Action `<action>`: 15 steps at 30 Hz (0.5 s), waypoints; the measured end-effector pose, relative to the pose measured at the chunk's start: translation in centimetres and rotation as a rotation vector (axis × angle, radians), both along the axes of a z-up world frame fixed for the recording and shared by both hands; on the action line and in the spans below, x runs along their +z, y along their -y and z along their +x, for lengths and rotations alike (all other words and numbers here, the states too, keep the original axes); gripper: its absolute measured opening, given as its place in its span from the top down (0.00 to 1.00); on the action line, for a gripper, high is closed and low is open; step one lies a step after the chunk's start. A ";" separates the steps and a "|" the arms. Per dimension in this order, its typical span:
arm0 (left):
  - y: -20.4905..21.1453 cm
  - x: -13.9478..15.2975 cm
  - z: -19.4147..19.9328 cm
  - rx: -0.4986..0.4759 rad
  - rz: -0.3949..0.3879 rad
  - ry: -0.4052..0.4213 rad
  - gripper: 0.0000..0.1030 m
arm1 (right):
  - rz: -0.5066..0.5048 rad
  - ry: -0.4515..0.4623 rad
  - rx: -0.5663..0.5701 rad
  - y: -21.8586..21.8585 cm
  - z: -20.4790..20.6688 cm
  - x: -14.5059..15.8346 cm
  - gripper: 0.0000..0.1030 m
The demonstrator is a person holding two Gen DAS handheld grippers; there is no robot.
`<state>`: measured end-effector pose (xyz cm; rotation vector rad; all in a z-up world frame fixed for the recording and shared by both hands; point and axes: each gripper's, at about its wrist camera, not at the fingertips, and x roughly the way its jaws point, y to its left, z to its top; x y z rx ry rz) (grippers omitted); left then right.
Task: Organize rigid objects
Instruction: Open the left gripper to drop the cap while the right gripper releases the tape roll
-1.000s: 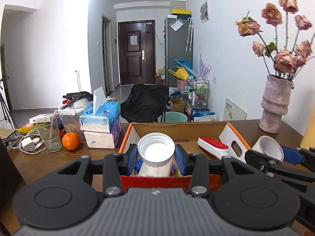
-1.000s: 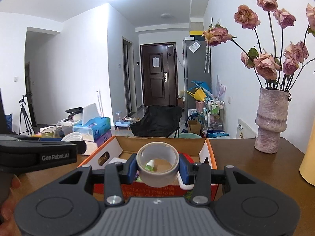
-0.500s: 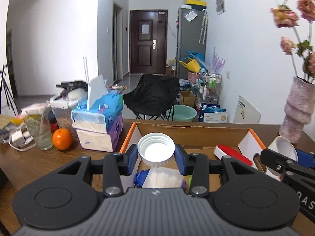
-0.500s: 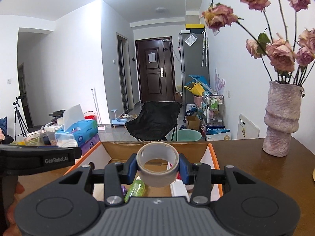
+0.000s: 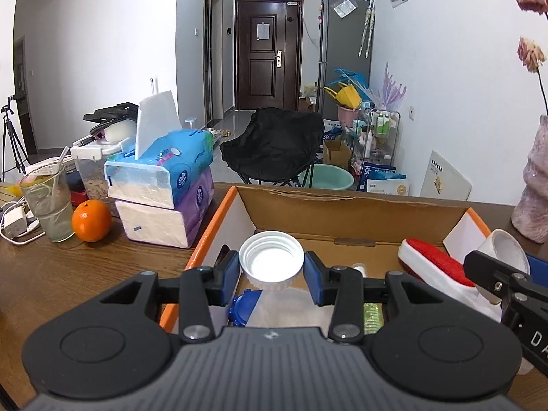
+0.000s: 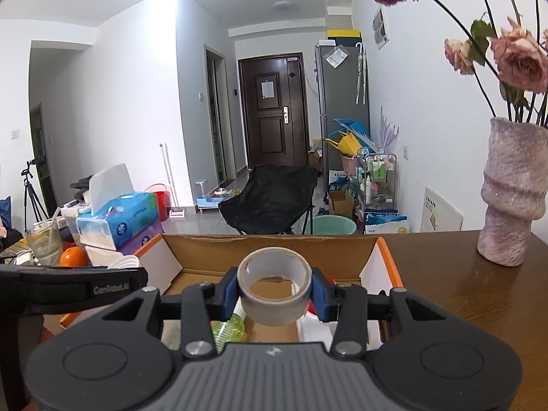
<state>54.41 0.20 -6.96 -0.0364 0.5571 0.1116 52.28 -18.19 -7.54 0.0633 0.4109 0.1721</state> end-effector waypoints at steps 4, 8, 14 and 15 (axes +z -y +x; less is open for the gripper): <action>0.3 -0.3 0.4 -0.013 0.010 -0.001 0.60 | -0.002 -0.009 -0.005 0.2 0.6 -0.5 0.59; 0.5 -0.4 0.5 -0.022 0.021 0.004 0.60 | -0.012 -0.025 -0.017 0.5 1.0 -1.2 0.59; 0.6 -0.7 0.6 -0.007 0.039 -0.003 0.58 | -0.019 -0.036 -0.024 0.8 1.2 -1.6 0.59; 0.5 -0.6 0.6 -0.004 0.037 -0.004 0.43 | -0.020 -0.042 -0.025 0.9 1.2 -1.7 0.59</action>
